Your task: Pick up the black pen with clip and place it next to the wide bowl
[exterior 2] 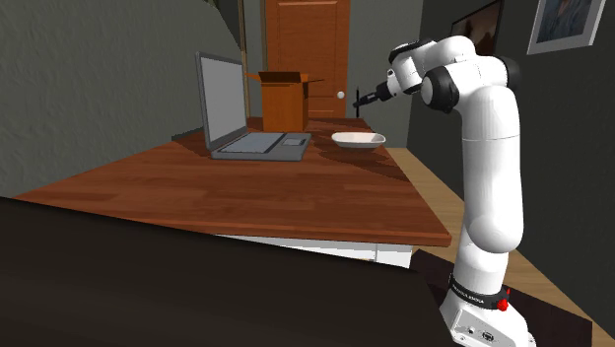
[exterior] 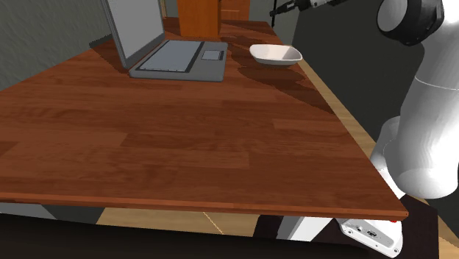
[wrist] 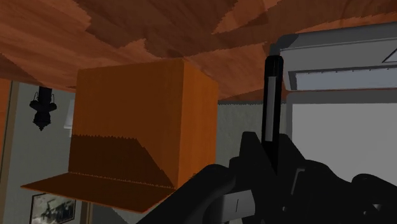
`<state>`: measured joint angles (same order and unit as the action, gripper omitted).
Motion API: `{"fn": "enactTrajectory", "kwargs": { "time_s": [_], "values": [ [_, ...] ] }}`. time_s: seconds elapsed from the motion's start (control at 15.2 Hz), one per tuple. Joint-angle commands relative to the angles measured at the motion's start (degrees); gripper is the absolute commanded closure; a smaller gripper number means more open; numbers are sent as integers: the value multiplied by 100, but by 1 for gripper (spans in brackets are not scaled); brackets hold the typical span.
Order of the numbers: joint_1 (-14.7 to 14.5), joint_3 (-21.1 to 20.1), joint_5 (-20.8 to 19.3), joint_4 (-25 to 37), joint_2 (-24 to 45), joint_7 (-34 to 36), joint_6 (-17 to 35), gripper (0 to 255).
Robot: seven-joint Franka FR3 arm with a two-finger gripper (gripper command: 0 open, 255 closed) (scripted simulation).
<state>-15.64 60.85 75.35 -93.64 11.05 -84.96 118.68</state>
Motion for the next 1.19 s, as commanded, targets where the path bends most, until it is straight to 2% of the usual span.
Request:
{"fn": "enactTrajectory", "kwargs": {
  "time_s": [0.0,0.99,1.12],
  "values": [
    [-13,-17,61,-138,-10,-137,62,255],
    [85,-192,746,-887,205,-1123,273,255],
    [85,-192,746,-887,205,-1123,274,255]
  ]
}}
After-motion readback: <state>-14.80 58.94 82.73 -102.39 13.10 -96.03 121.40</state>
